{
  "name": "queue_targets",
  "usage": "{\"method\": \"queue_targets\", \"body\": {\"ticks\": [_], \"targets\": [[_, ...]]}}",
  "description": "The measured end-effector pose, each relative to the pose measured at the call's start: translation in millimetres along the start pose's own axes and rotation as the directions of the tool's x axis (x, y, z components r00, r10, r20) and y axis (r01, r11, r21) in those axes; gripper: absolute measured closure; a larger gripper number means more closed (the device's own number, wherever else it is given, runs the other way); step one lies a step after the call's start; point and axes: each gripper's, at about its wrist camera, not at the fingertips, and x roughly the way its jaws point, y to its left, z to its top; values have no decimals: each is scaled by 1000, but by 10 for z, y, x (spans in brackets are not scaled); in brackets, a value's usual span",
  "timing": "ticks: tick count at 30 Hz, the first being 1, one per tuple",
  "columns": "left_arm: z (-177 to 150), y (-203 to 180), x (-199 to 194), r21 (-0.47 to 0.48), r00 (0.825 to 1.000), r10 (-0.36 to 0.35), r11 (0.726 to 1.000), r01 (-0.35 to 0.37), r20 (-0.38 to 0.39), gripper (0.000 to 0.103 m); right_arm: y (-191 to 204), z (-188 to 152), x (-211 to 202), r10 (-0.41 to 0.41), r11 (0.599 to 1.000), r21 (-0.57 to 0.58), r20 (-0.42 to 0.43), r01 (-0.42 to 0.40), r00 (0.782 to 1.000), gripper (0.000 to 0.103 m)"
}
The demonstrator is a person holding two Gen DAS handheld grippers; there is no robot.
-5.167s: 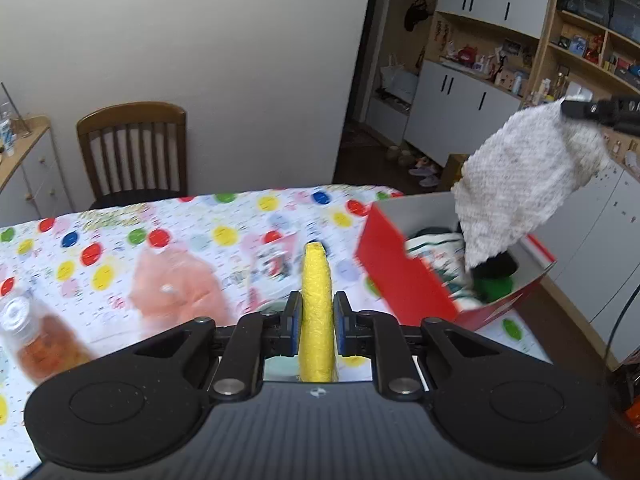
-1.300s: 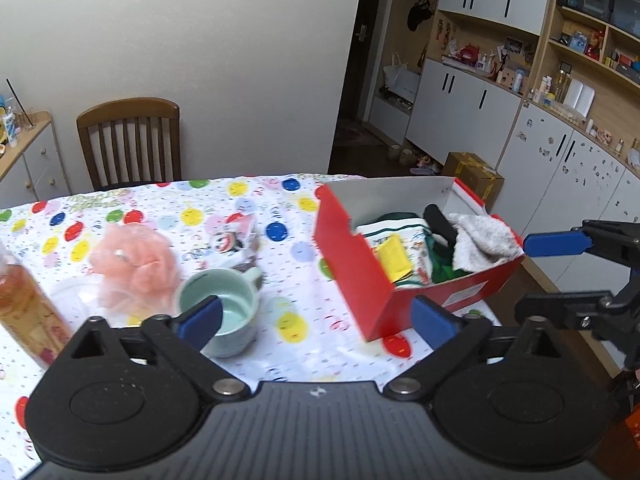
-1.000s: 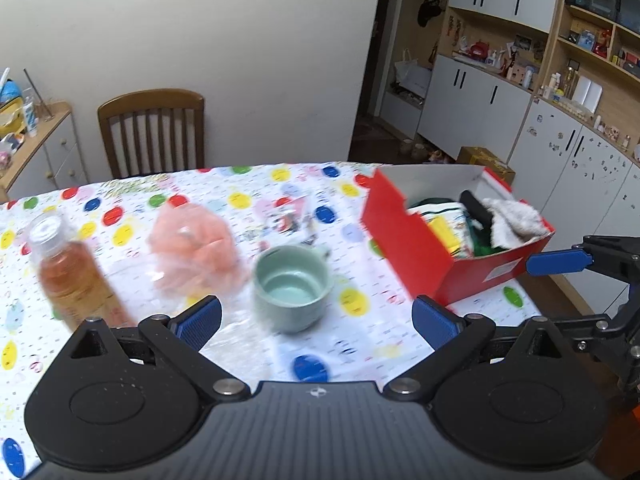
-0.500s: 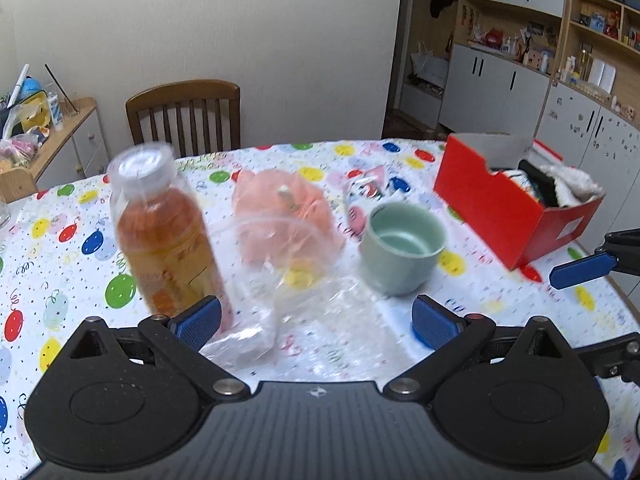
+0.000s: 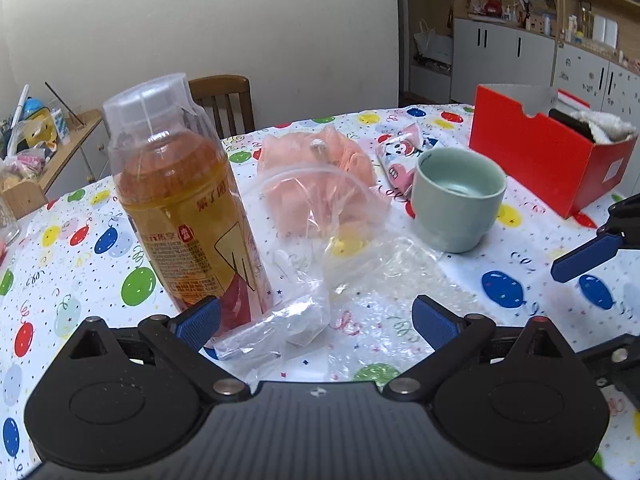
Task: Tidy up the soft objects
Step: 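Close the right tool on the clear bubble wrap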
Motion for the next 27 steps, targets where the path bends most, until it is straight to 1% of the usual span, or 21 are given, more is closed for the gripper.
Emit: {"method": "queue_targets", "body": {"ticks": [1,2,5,9,11,12,13,14,15,16,17,19,22,24,25,27], "targets": [[-3,-13,44,7,1000,4,1000,-4,4,1,-5,8,42,-7,1000,1,-5,7,1000,14],[-17,-17,66,14,1000,11,1000,-12,7,1,-4,15,86,-19,1000,1,-13,19,1000,18],[-55,-38,131,38,1000,25,999,-25,12,2,-3,24,200,-53,999,-8,-33,52,998,25],[-108,-52,209,41,999,39,998,-39,9,2,-4,33,329,-74,997,-13,-56,74,996,33],[-128,-61,238,44,999,42,998,-42,1,5,0,37,372,-77,997,-14,-62,77,995,40],[-141,-67,252,45,999,44,998,-44,-3,7,3,38,389,-83,996,-15,-63,83,994,42],[-159,-80,263,48,999,47,998,-47,-4,9,8,40,405,-89,996,-17,-66,88,994,47],[-169,-93,270,53,999,51,997,-51,-7,18,10,39,422,-90,996,-19,-68,89,994,52],[-181,-104,283,56,998,53,997,-53,-14,35,12,39,438,-90,996,-19,-71,89,993,54],[-192,-110,292,54,999,48,997,-47,-19,41,13,38,455,-94,996,-21,-74,92,993,58],[-199,-122,306,59,998,48,997,-46,-29,42,16,37,468,-97,995,-23,-75,95,992,61],[-199,-162,328,75,996,75,995,-72,-38,42,25,43,487,-95,995,-23,-78,94,992,64],[-172,-143,341,57,996,74,996,-72,-43,43,52,52,512,-99,995,-36,-77,96,992,70],[-149,-133,362,48,996,80,996,-78,-48,49,62,61,522,-100,994,-38,-73,98,992,76],[-134,-130,376,46,995,85,996,-82,-53,51,63,65,529,-102,994,-35,-72,100,992,79],[-118,-126,395,42,994,92,995,-90,-61,60,60,64,529,-105,994,-30,-68,103,992,84]]}}
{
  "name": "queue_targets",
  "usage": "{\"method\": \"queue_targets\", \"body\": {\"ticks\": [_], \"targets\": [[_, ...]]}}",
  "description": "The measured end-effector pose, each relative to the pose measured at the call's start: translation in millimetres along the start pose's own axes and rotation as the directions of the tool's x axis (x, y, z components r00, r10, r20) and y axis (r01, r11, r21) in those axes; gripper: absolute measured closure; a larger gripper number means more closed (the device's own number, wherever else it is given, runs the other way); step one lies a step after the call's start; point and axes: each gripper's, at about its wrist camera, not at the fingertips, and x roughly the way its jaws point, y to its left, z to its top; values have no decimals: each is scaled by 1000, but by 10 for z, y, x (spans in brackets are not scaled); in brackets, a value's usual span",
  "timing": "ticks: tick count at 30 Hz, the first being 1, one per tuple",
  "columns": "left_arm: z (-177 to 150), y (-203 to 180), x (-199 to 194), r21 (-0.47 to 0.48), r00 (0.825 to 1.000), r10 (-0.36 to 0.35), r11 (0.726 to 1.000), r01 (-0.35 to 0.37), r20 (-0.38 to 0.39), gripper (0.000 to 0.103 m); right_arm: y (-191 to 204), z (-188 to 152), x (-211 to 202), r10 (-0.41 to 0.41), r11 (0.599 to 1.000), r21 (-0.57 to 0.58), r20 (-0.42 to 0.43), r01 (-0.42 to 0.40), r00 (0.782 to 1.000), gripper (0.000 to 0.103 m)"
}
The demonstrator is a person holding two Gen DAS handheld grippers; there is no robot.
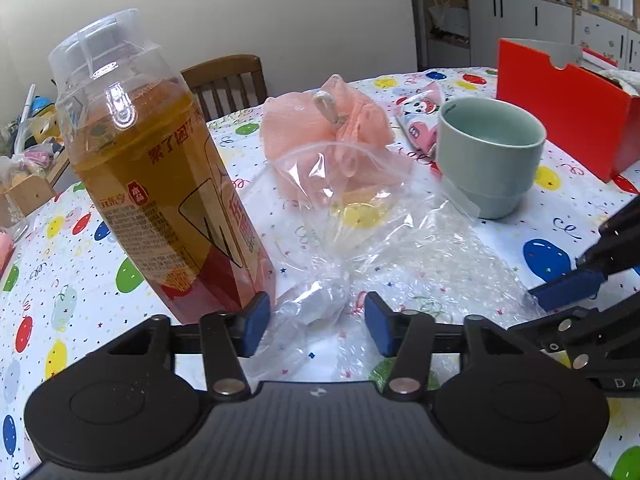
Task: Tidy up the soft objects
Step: 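Close the right tool on the clear bubble wrap, then lift the bubble wrap with the right tool while the left tool lifts the clear plastic bag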
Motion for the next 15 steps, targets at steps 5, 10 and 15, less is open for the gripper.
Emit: {"method": "queue_targets", "body": {"ticks": [5,10,15], "targets": [[15,14,12,-5,1000,30,1000,-30,-8,67,6,-29,-53,-24,1000,-6,30,24,999,98],[3,25,-45,-14,999,41,999,-41,3,72,1,-70,-156,-21,1000,-5,55,22,998,101],[2,34,-143,-47,999,35,998,-35,8,73,16,-146,-328,-9,1000,-9,84,10,996,101]]}}
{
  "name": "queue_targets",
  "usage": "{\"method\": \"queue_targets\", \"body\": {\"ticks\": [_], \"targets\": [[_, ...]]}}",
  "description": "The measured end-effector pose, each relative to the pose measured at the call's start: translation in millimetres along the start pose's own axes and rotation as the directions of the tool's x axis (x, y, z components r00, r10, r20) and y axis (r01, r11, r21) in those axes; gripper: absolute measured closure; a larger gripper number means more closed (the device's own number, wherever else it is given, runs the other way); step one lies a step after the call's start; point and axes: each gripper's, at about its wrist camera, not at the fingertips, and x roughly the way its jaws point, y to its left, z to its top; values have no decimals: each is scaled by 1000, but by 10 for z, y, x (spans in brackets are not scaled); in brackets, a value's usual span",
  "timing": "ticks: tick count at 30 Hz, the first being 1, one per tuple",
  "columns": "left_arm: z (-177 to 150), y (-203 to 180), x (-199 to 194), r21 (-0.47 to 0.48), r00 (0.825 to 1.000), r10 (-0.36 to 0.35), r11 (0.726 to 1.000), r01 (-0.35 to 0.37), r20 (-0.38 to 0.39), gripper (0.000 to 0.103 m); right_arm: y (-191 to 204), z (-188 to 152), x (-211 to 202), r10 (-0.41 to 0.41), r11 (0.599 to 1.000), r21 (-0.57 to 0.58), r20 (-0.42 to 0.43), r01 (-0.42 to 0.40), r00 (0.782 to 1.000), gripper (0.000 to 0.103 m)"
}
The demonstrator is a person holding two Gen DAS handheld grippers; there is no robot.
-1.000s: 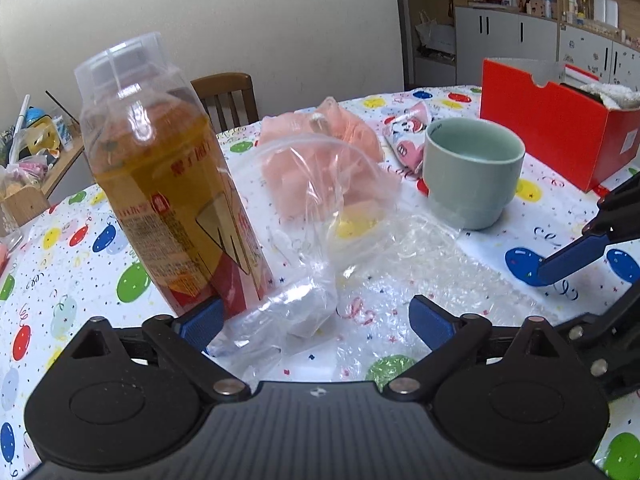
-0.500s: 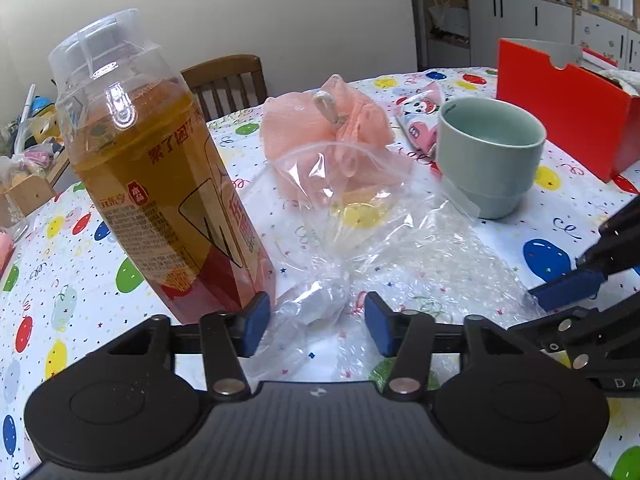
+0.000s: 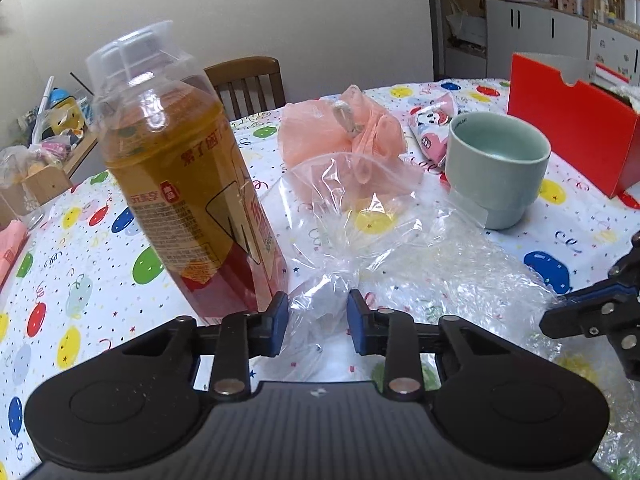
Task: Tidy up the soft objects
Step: 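Lift the bubble wrap with the right tool while the left tool lifts the clear plastic bag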
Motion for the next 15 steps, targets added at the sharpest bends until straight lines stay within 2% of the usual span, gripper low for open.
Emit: {"method": "queue_targets", "body": {"ticks": [15], "targets": [[-39,-45,-505,-117,999,-13,993,18,49,73,-308,-274,-787,-4,998,59,120,-3,993,101]]}}
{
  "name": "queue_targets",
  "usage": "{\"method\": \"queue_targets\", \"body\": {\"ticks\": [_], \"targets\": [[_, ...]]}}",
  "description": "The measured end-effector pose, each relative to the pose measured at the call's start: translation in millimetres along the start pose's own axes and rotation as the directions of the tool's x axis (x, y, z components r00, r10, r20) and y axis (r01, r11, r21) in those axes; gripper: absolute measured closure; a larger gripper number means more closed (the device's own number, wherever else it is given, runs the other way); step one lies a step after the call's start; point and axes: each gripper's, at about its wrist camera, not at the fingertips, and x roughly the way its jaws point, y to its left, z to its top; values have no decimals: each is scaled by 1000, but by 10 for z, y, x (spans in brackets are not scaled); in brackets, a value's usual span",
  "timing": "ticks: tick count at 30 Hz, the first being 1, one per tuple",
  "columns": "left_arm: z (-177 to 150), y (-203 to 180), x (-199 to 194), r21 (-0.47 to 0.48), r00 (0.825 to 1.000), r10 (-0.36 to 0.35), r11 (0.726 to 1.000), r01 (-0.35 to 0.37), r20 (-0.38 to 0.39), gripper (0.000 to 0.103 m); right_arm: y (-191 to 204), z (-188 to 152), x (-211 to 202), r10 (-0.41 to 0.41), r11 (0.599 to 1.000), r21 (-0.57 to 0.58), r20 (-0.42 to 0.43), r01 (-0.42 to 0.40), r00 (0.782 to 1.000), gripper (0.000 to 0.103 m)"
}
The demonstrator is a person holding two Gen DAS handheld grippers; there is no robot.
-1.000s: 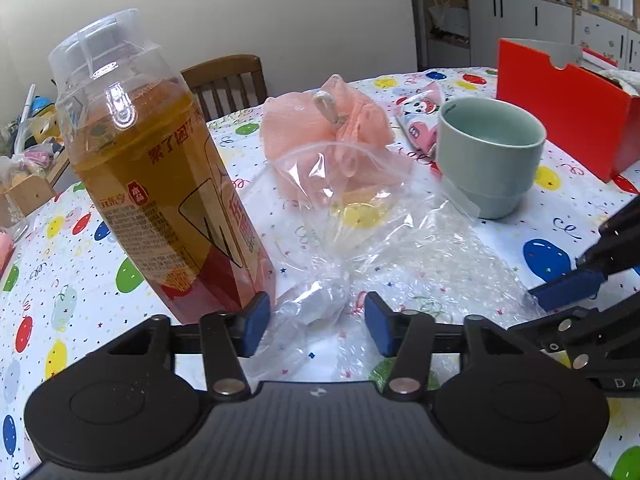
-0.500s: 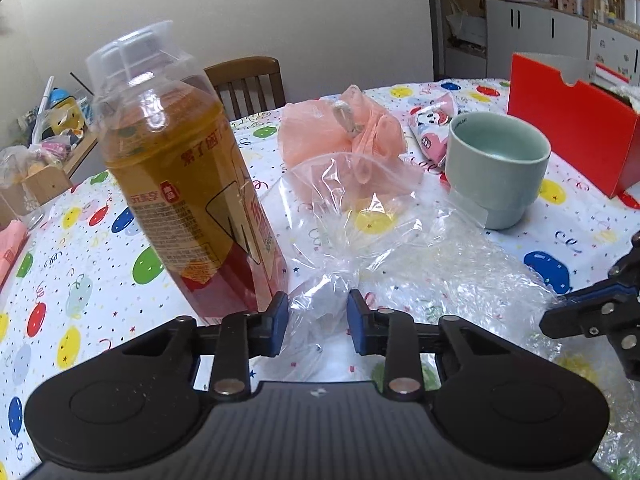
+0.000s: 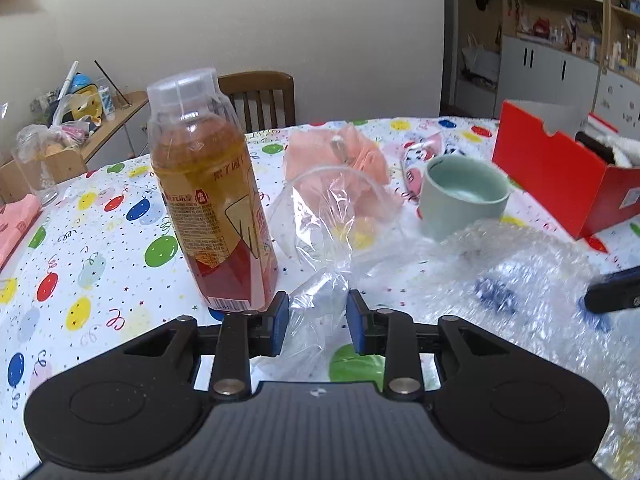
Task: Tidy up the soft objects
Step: 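Lift the bubble wrap with the right tool while the left tool lifts the clear plastic bag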
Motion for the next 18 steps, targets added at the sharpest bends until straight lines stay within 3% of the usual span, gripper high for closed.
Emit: {"method": "queue_targets", "body": {"ticks": [18], "targets": [[108,-323,-679,-118,998,2,993,5,58,74,-933,-10,-971,-76,988,148,194,47,978,101]]}}
